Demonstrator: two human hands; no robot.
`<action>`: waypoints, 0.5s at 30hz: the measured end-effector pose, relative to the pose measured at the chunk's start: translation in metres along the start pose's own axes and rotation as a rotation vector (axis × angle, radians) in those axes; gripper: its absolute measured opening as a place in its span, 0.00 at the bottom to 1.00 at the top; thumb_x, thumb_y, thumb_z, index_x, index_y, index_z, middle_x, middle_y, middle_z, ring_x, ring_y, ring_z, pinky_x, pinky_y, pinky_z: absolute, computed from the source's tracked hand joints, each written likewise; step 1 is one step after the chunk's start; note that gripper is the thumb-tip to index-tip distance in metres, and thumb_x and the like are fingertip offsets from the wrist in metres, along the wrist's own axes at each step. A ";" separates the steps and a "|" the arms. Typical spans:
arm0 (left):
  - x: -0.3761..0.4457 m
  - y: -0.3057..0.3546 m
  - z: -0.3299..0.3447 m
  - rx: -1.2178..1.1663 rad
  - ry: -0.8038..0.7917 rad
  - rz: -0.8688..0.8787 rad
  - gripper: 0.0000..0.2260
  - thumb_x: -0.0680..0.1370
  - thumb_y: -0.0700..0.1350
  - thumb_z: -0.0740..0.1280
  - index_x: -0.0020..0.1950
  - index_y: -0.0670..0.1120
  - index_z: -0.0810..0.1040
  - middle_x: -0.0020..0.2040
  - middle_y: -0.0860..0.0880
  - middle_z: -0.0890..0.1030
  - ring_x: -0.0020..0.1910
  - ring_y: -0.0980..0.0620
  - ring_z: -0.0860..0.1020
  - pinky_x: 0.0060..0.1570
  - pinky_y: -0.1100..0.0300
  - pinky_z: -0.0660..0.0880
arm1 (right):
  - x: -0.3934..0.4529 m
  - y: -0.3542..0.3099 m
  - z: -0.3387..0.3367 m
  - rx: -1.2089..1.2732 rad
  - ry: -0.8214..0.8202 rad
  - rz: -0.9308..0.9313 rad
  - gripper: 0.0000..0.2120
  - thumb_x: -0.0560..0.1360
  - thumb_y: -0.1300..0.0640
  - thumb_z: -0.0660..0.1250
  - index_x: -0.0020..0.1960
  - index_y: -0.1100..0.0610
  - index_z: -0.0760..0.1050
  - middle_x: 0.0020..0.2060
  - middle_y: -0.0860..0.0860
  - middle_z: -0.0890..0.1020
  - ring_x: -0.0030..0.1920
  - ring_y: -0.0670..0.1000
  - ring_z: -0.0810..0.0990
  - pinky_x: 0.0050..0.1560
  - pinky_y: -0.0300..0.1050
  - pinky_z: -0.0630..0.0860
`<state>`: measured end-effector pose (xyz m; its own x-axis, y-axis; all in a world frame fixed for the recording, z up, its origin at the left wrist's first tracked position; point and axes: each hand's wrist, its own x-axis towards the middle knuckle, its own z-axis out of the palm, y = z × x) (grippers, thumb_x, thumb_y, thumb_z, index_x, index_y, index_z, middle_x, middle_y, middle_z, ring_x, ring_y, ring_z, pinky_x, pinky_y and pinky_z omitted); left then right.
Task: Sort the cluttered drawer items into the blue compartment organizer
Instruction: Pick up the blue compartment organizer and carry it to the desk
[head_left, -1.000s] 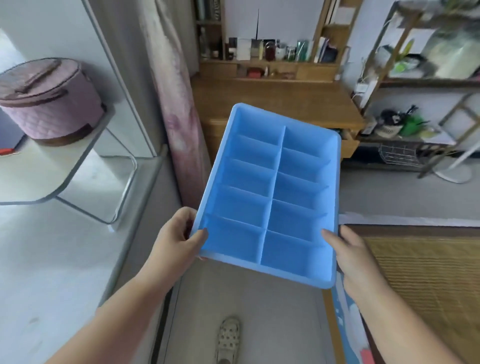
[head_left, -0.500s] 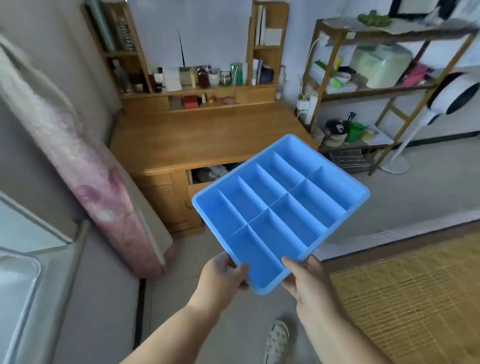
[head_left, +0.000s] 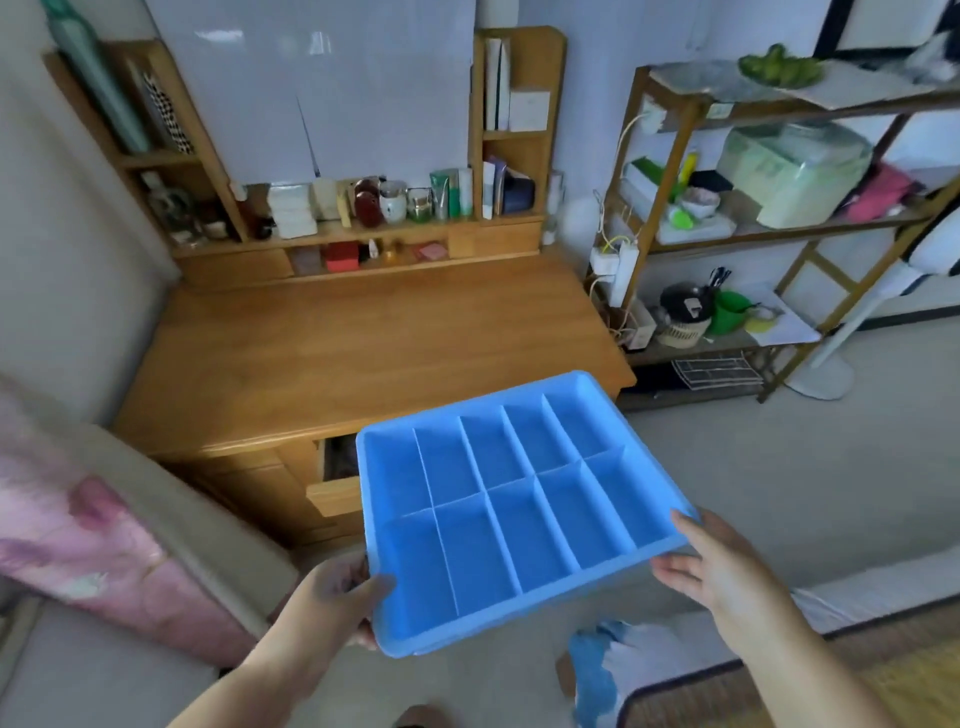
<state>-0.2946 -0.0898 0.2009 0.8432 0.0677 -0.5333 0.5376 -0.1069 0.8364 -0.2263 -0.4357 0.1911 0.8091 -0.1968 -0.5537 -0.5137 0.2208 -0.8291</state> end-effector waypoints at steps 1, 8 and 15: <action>0.016 0.008 -0.002 0.025 0.012 0.015 0.05 0.79 0.34 0.63 0.47 0.33 0.77 0.32 0.43 0.81 0.28 0.48 0.78 0.26 0.59 0.74 | 0.014 -0.007 0.006 -0.048 -0.016 0.003 0.04 0.78 0.59 0.63 0.50 0.51 0.75 0.41 0.50 0.83 0.37 0.54 0.81 0.38 0.45 0.79; 0.184 0.092 -0.018 0.102 0.132 0.173 0.01 0.77 0.34 0.66 0.46 0.39 0.76 0.33 0.50 0.82 0.31 0.53 0.81 0.30 0.61 0.77 | 0.134 -0.073 0.064 -0.015 0.021 -0.046 0.08 0.79 0.61 0.61 0.49 0.50 0.76 0.38 0.49 0.85 0.40 0.51 0.82 0.45 0.45 0.77; 0.331 0.143 -0.002 0.078 0.048 0.121 0.09 0.80 0.39 0.62 0.59 0.47 0.72 0.53 0.52 0.81 0.45 0.58 0.82 0.36 0.66 0.77 | 0.263 -0.127 0.091 0.044 0.160 0.005 0.07 0.79 0.67 0.58 0.55 0.62 0.71 0.42 0.59 0.77 0.41 0.52 0.78 0.49 0.42 0.80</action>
<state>0.0610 -0.0806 0.1443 0.9017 0.0971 -0.4214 0.4324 -0.1933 0.8807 0.0779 -0.4281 0.1580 0.7490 -0.3442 -0.5662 -0.5020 0.2631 -0.8239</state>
